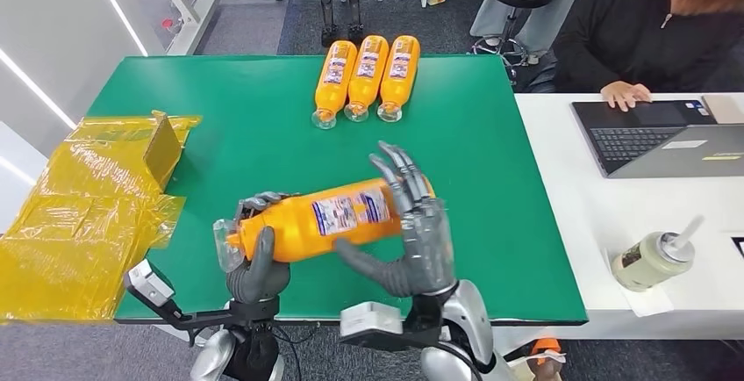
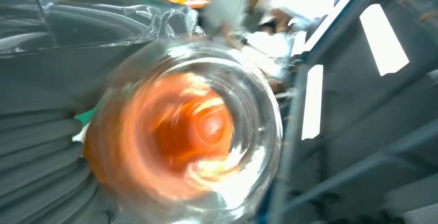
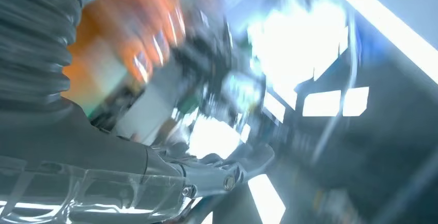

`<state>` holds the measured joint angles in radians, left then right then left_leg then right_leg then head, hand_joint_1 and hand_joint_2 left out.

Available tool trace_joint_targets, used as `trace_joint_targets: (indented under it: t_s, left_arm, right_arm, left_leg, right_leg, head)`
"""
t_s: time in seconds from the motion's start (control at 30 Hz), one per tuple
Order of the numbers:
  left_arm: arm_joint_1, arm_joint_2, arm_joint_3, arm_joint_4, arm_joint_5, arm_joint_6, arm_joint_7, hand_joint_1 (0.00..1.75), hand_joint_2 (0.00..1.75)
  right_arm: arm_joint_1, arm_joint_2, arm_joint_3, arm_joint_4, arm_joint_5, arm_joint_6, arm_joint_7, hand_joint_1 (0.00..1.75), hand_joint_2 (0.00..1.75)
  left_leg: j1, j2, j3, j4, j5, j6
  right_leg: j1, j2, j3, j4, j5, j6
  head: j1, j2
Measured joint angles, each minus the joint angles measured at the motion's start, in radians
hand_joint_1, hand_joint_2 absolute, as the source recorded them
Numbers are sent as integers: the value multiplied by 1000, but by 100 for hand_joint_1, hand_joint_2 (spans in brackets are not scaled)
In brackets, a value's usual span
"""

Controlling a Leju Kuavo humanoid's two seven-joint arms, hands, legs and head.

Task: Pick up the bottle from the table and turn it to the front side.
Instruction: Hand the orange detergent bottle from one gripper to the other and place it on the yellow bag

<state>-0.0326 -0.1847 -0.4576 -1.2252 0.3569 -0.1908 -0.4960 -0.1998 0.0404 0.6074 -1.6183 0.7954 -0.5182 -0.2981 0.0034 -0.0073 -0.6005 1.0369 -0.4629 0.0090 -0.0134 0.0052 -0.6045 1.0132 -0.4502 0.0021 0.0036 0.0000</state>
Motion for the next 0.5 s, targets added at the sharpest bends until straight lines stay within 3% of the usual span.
trace_joint_targets:
  t_s: [0.1, 0.27, 0.5]
  left_arm:
    - [16, 10, 0, 7, -83, 71, -30, 175, 175]
    - [-9, 40, 24, 5, -402, 266, -91, 175, 175]
    - [-2, 95, 110, -101, -720, 416, -82, 175, 175]
  right_arm:
    - [-9, -11, -30, -2, -86, -139, -95, 0, 175]
    - [-19, -18, -35, 10, -110, -146, -108, 0, 175]
    - [-29, -37, -35, 56, -213, -143, -187, 0, 175]
  left_leg:
    - [0, 3, 0, 0, 0, 0]
    - [1, 2, 1, 0, 1, -1]
    - [1, 2, 0, -1, 1, -2]
  right_leg:
    - [0, 2, -1, 0, 0, 0]
    - [1, 1, -1, 1, 1, -1]
    - [1, 2, -1, 1, 1, -2]
  head:
    - [0, 0]
    - [0, 0]
    - [0, 0]
